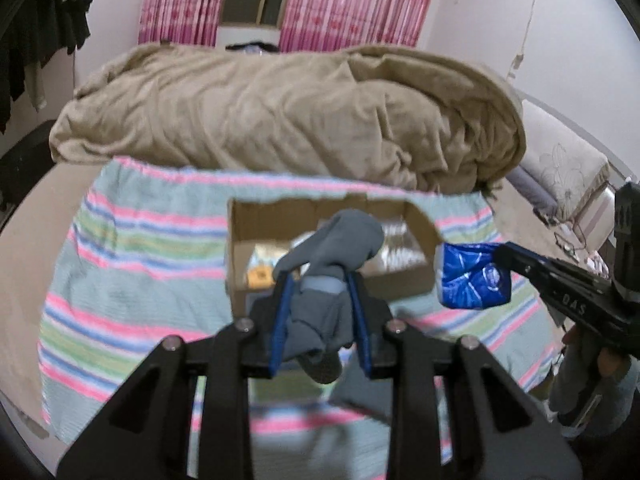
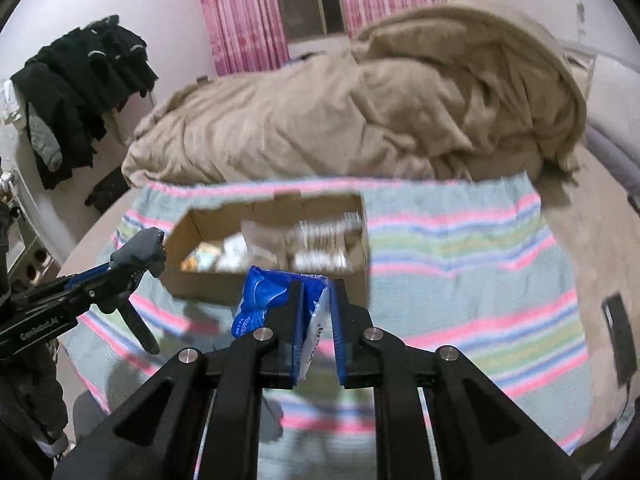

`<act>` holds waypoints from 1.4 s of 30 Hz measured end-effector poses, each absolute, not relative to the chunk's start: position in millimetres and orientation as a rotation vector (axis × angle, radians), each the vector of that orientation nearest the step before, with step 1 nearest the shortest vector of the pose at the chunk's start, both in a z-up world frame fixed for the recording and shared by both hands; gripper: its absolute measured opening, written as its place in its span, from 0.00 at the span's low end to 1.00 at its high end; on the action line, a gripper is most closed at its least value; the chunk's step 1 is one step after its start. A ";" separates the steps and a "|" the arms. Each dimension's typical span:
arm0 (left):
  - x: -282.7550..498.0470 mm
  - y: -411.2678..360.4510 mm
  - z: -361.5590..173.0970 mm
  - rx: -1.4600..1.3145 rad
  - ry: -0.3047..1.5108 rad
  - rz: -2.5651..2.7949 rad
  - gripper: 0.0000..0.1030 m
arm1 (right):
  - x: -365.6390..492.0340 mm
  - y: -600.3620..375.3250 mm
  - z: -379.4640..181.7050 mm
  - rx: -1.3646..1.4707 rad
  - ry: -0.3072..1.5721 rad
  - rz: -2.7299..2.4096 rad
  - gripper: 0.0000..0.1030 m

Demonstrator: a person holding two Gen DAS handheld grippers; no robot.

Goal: Organize objects
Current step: 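Lower the grey glove and blue tissue pack into the box and release both, then grasp the remaining grey glove with the right gripper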

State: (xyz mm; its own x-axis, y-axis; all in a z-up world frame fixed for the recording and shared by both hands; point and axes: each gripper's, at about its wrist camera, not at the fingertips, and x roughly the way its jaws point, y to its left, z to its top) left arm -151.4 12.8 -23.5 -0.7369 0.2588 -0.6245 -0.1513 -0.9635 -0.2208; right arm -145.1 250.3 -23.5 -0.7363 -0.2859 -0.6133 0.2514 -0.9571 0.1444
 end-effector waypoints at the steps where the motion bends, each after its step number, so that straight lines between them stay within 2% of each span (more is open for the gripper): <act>1: -156.6 12.2 -19.7 -1.002 -0.224 2.735 0.28 | -151.1 249.1 -18.7 0.946 -0.069 -2.687 0.13; 8: -198.9 8.0 -25.2 -0.998 -0.219 2.759 0.28 | -200.9 237.4 -17.3 0.936 -0.032 -2.678 0.13; 16: -249.2 2.3 -78.7 -1.133 -0.246 2.722 0.28 | -240.1 226.9 -55.8 1.030 -0.020 -2.638 0.14; 22: -261.4 -2.3 -101.8 -1.221 -0.284 2.692 0.36 | -259.0 225.6 -76.3 1.098 -0.029 -2.627 0.17; 24: -259.7 -2.0 -100.9 -1.222 -0.278 2.694 0.37 | -261.2 228.2 -76.9 1.105 -0.062 -2.615 0.24; 26: -256.5 -0.9 -95.8 -1.222 -0.274 2.698 0.39 | -257.9 230.2 -73.1 1.095 -0.091 -2.608 0.57; 27: -253.2 -0.6 -91.8 -1.214 -0.271 2.705 0.40 | -255.3 230.9 -70.2 1.086 -0.102 -2.604 0.61; 29: -244.6 -0.2 -82.6 -1.195 -0.265 2.726 0.41 | -246.6 230.9 -63.1 1.069 -0.102 -2.608 0.63; 30: -237.7 -0.2 -77.0 -1.187 -0.268 2.730 0.44 | -241.1 230.6 -59.5 1.064 -0.100 -2.610 0.63; 31: -233.4 -1.5 -73.2 -1.182 -0.276 2.731 0.51 | -237.8 230.3 -57.0 1.063 -0.102 -2.610 0.63; 32: -226.2 -3.2 -68.4 -1.169 -0.296 2.733 0.69 | -231.8 229.8 -53.7 1.061 -0.106 -2.607 0.63; 33: -217.6 -5.9 -62.9 -1.147 -0.326 2.740 0.77 | -227.0 229.1 -51.2 1.059 -0.109 -2.605 0.63; 42: -156.9 -18.1 -35.3 -1.115 -0.348 2.776 0.77 | -172.1 206.9 -37.6 1.064 -0.097 -2.545 0.64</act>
State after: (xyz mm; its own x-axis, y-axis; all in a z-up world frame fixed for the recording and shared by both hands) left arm -156.9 -18.1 -35.3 -0.7188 0.2046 -0.6645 -0.0342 -0.9650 -0.2602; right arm -172.1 206.9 -37.6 -0.6415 -0.3694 -0.6723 0.3171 -0.9257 0.2060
